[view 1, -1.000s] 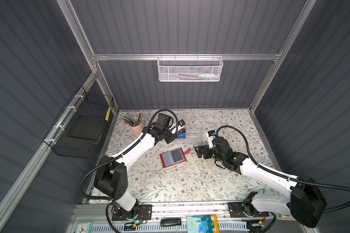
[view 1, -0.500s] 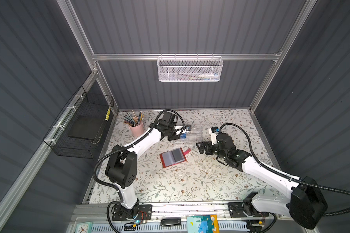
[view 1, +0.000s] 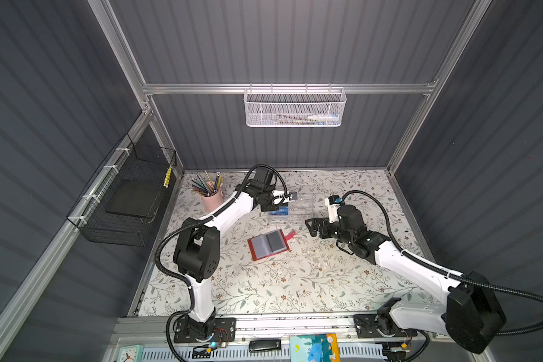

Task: Take the credit cards out of the card holder
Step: Place the credit card in the storage box.

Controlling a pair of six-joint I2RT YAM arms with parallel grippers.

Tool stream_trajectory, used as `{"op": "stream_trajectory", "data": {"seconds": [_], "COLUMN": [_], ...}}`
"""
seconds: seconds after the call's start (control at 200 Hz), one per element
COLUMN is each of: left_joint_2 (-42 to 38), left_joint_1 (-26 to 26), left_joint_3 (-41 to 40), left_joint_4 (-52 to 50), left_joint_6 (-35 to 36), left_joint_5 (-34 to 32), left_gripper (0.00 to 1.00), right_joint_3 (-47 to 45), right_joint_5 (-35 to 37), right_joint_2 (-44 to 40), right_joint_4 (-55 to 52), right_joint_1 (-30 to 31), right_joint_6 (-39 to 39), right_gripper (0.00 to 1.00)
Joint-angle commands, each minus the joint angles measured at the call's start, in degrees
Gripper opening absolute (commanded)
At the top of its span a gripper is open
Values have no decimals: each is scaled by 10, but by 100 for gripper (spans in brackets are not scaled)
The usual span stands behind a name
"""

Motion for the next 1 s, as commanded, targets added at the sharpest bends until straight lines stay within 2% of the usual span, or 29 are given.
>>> {"op": "stream_trajectory", "data": {"seconds": [0.0, 0.575, 0.995], "left_joint_2": [4, 42, 58], "left_joint_1": [6, 10, 10], "left_joint_3": [11, 25, 40], "left_joint_4": [-25, -23, -31], "left_joint_6": [47, 44, 63], "left_joint_5": [-2, -1, -31], "left_gripper": [0, 0, 0], "right_joint_3": [3, -7, -18], "right_joint_5": [-11, -25, -25], "right_joint_2": [7, 10, 2], "right_joint_4": [12, 26, 31], "right_joint_1": [-5, -6, -8], "right_joint_6": [2, 7, 8], "right_gripper": [99, 99, 99]}}
